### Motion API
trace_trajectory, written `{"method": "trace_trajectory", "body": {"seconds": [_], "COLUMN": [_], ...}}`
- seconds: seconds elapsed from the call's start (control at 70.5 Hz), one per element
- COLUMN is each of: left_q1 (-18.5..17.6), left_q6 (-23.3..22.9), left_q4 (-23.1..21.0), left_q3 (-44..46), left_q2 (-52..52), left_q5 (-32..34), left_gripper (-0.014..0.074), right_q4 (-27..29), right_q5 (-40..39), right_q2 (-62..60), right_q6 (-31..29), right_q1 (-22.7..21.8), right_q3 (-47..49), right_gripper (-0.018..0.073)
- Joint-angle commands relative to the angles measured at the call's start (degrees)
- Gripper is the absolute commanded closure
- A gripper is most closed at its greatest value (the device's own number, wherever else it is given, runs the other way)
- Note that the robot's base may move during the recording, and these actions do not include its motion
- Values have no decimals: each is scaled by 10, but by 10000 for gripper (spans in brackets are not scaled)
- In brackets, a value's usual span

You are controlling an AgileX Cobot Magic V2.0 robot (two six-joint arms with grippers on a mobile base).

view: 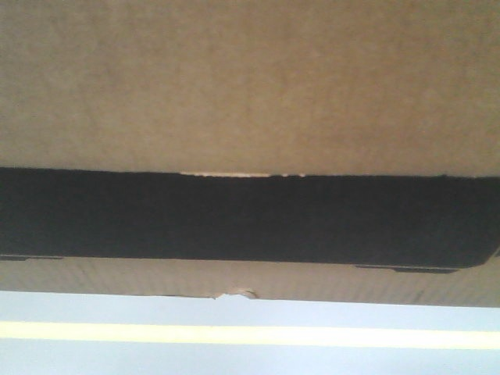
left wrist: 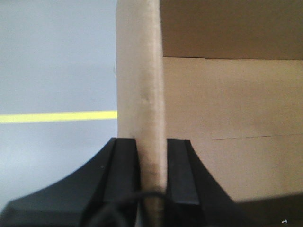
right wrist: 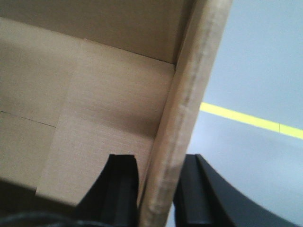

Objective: Grab box from left shelf to table start

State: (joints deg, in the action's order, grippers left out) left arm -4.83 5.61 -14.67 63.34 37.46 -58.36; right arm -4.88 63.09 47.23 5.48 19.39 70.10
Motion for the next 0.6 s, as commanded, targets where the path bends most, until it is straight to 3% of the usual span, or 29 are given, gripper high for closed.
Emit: {"method": "trace_trajectory", "body": {"seconds": [0.0,0.581], "left_q1": [-11,-11], "left_q6": [0,0], "left_q4": [-153,-153], "left_q3": [26,26], "left_q2": [-2,-2], "left_q5": [59,59], "left_gripper": [693,693], "right_q4": [49,49], "right_q5": [-99,-100], "right_q2": [-1,-1], "right_q6": [-28,-28], "right_q1": [5,5], "right_q3": [17,17], "right_gripper": [489,489]}}
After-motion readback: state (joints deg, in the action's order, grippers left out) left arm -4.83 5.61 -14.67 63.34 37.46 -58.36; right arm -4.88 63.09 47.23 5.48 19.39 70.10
